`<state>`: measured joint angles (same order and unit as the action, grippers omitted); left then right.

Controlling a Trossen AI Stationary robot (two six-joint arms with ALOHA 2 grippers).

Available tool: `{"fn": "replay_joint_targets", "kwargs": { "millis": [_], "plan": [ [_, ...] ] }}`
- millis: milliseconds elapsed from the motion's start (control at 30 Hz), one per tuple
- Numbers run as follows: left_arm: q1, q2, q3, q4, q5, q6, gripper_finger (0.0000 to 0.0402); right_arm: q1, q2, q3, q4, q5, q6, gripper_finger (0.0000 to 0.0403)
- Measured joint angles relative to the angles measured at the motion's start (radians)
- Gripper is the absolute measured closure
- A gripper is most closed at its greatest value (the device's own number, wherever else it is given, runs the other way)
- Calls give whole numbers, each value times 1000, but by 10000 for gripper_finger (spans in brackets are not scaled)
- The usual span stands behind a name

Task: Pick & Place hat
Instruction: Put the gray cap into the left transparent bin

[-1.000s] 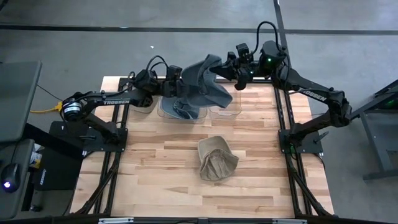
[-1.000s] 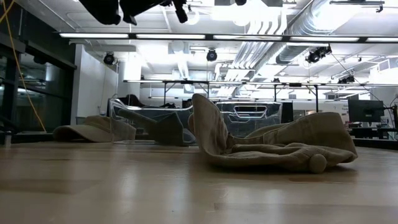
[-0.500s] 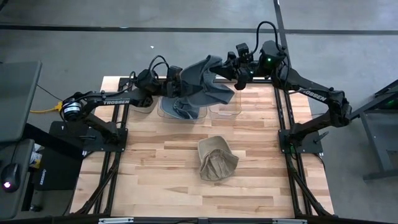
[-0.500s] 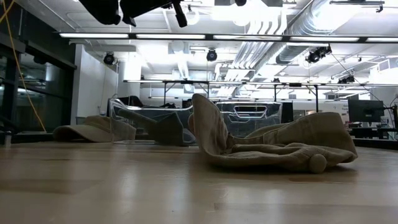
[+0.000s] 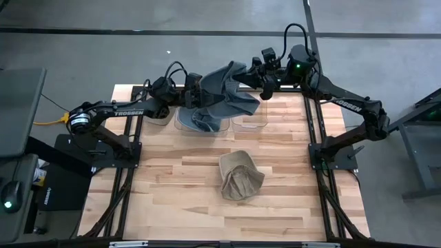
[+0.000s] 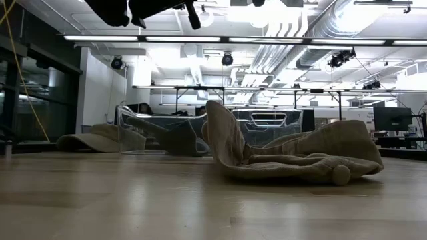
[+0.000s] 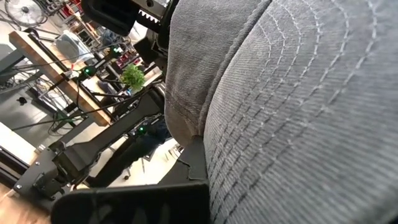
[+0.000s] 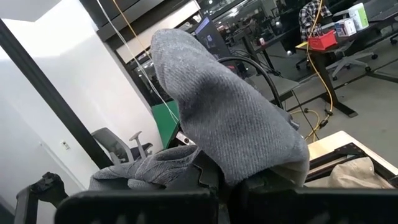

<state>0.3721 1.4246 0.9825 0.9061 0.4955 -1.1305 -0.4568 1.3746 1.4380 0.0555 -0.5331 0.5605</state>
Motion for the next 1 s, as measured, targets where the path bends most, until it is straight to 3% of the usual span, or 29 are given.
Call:
{"fn": "replay_joint_targets", "kwargs": {
  "millis": [233, 667, 1000],
  "plan": [
    [0, 0, 0, 0, 0, 0, 401, 0, 0, 0, 0, -1, -12, 383],
    [0, 0, 0, -12, -1, -3, 401, 0, -2, 0, 0, -54, -11, 246],
    [0, 0, 0, -17, -13, -4, 401, -8, -19, -1, -7, -100, -10, 230]
  ]
}}
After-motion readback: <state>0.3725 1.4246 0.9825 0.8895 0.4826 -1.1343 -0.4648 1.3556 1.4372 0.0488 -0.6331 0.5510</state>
